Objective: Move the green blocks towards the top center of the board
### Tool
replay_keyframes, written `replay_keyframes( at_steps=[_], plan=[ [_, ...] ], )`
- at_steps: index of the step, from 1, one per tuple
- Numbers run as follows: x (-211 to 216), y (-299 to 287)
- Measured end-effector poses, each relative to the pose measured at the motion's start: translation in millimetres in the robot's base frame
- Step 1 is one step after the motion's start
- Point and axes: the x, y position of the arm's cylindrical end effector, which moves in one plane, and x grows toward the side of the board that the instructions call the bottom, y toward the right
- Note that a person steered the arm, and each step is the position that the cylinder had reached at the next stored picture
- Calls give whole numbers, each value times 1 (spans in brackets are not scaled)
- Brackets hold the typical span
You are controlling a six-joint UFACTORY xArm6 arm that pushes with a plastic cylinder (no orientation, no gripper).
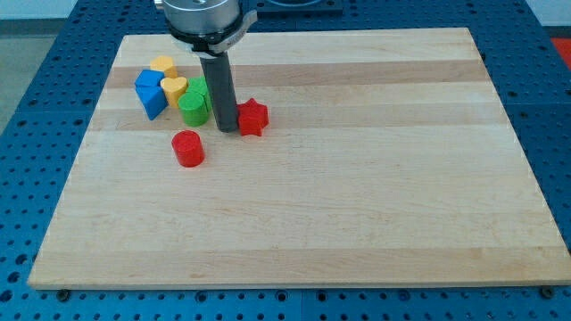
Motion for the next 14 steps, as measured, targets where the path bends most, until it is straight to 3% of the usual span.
replay_keyframes(
  at_steps=[2, 7, 10, 14],
  plan=[
    [21, -41],
    [-27, -60],
    [-19, -79],
    [-86, -40]
  ],
)
